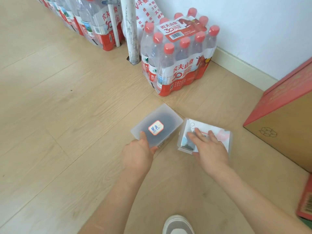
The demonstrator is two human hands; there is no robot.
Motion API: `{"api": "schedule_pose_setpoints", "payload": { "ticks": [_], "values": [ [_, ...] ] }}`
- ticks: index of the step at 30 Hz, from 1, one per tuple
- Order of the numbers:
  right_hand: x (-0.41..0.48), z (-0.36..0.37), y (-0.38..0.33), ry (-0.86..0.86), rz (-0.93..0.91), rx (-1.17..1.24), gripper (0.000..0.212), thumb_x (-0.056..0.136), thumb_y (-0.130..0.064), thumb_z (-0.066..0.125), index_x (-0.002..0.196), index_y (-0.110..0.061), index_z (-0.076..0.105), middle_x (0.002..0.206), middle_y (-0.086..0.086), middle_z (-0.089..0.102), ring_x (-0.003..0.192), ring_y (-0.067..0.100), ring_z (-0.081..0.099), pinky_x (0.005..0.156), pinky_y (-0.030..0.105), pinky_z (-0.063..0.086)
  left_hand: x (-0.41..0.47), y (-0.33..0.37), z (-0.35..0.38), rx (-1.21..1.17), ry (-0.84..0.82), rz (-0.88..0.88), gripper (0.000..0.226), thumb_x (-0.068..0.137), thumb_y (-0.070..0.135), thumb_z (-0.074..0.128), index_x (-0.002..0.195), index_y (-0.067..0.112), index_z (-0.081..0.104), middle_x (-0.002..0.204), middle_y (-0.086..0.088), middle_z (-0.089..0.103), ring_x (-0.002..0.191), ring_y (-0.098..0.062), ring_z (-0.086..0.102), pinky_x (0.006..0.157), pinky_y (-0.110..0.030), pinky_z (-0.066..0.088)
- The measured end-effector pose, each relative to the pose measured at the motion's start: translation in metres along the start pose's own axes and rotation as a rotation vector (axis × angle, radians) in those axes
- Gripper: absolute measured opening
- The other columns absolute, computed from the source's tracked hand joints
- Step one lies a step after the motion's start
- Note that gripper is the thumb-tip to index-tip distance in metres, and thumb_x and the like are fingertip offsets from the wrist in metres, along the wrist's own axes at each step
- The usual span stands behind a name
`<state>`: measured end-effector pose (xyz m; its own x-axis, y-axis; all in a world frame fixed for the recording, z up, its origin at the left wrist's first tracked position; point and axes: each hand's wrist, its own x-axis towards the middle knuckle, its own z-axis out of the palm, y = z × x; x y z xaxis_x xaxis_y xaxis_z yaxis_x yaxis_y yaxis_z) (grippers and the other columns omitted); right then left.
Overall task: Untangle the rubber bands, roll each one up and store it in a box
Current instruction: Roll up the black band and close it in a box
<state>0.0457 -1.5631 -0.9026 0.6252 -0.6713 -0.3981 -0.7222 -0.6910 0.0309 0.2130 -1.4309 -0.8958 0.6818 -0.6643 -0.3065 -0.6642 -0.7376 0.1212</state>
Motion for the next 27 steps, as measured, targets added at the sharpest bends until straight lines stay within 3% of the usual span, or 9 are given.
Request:
{"api": "schedule_pose_setpoints", "payload": {
  "ticks": [4, 7, 11, 13, 15, 18, 20, 23, 27],
  "values": [
    [0.002, 0.002, 0.005, -0.009, 0.023, 0.128, 0.06, 0.099, -0.035, 0.05, 0.151, -0.033, 0.02, 0.161, -0.018, 0.012, 0.148, 0.027, 0.013, 0.106, 0.032, 0.038, 0.017, 0.012, -0.005, 0.012, 0.018, 0.036, 0.048, 0.089, 0.059, 0.05, 0.089, 0.012, 0.038, 0.064, -0.001, 0.046, 0.064, -0.027, 0.045, 0.054, -0.031, 0.031],
    [0.006, 0.003, -0.002, 0.011, 0.035, 0.207, 0.056, 0.098, -0.043, 0.048, 0.149, -0.031, 0.028, 0.16, -0.018, 0.017, 0.149, 0.025, 0.012, 0.107, 0.033, 0.037, 0.021, 0.022, -0.004, 0.017, 0.03, 0.065, 0.048, 0.089, 0.059, 0.048, 0.083, 0.013, 0.036, 0.059, 0.001, 0.036, 0.063, -0.027, 0.046, 0.055, -0.03, 0.03],
    [0.01, 0.001, -0.002, 0.036, 0.021, 0.219, 0.056, 0.095, -0.052, 0.048, 0.146, -0.035, 0.032, 0.16, -0.017, 0.018, 0.147, 0.027, 0.012, 0.112, 0.043, 0.025, 0.022, 0.023, 0.0, -0.004, 0.038, 0.114, 0.044, 0.089, 0.057, 0.049, 0.09, 0.014, 0.039, 0.069, 0.0, 0.047, 0.066, -0.026, 0.047, 0.056, -0.029, 0.032],
    [0.005, 0.004, 0.008, -0.007, 0.068, 0.229, 0.06, 0.094, -0.048, 0.052, 0.147, -0.044, 0.024, 0.162, -0.01, 0.005, 0.148, 0.027, 0.001, 0.111, 0.05, 0.024, 0.02, 0.02, 0.003, -0.045, 0.064, 0.15, 0.039, 0.091, 0.052, 0.049, 0.103, 0.015, 0.044, 0.073, -0.001, 0.055, 0.068, -0.027, 0.052, 0.056, -0.031, 0.036],
    [-0.001, 0.008, 0.017, -0.019, 0.112, 0.247, 0.067, 0.095, -0.041, 0.055, 0.149, -0.045, 0.017, 0.162, 0.003, -0.003, 0.148, 0.033, -0.004, 0.115, 0.046, 0.022, 0.016, 0.02, 0.006, -0.087, 0.065, 0.202, 0.034, 0.094, 0.045, 0.047, 0.114, 0.018, 0.047, 0.08, -0.002, 0.06, 0.076, -0.027, 0.058, 0.061, -0.033, 0.041],
    [-0.002, 0.007, 0.022, 0.034, 0.162, 0.292, 0.07, 0.091, -0.044, 0.06, 0.15, -0.04, 0.022, 0.161, 0.008, 0.004, 0.147, 0.03, 0.004, 0.113, 0.035, 0.025, 0.016, 0.027, 0.005, -0.147, 0.038, 0.225, 0.037, 0.096, 0.04, 0.047, 0.127, 0.02, 0.048, 0.088, -0.005, 0.06, 0.085, -0.027, 0.058, 0.069, -0.035, 0.047],
    [0.0, 0.004, 0.023, 0.06, 0.203, 0.324, 0.075, 0.086, -0.048, 0.065, 0.149, -0.04, 0.025, 0.159, 0.005, 0.007, 0.145, 0.026, 0.006, 0.106, 0.035, 0.037, 0.02, 0.032, 0.002, -0.146, 0.051, 0.19, 0.038, 0.092, 0.046, 0.051, 0.123, 0.024, 0.051, 0.094, -0.004, 0.055, 0.093, -0.027, 0.054, 0.073, -0.036, 0.048],
    [0.005, 0.001, 0.04, 0.05, 0.212, 0.3, 0.075, 0.082, -0.048, 0.07, 0.145, -0.043, 0.029, 0.158, 0.004, 0.007, 0.143, 0.027, 0.008, 0.103, 0.038, 0.042, 0.028, 0.035, -0.004, -0.086, 0.122, 0.085, 0.048, 0.076, 0.061, 0.063, 0.112, 0.03, 0.054, 0.109, -0.005, 0.041, 0.109, -0.027, 0.04, 0.079, -0.038, 0.045],
    [0.012, -0.006, 0.074, -0.004, 0.212, 0.286, 0.065, 0.084, -0.039, 0.07, 0.139, -0.043, 0.036, 0.159, 0.002, 0.013, 0.13, 0.031, 0.041, 0.096, 0.039, 0.046, 0.047, 0.039, -0.006, -0.204, -0.034, 0.049, 0.067, 0.066, 0.05, 0.074, 0.113, 0.016, 0.041, 0.116, -0.007, 0.041, 0.111, -0.029, 0.044, 0.082, -0.04, 0.047]
  ]
}}
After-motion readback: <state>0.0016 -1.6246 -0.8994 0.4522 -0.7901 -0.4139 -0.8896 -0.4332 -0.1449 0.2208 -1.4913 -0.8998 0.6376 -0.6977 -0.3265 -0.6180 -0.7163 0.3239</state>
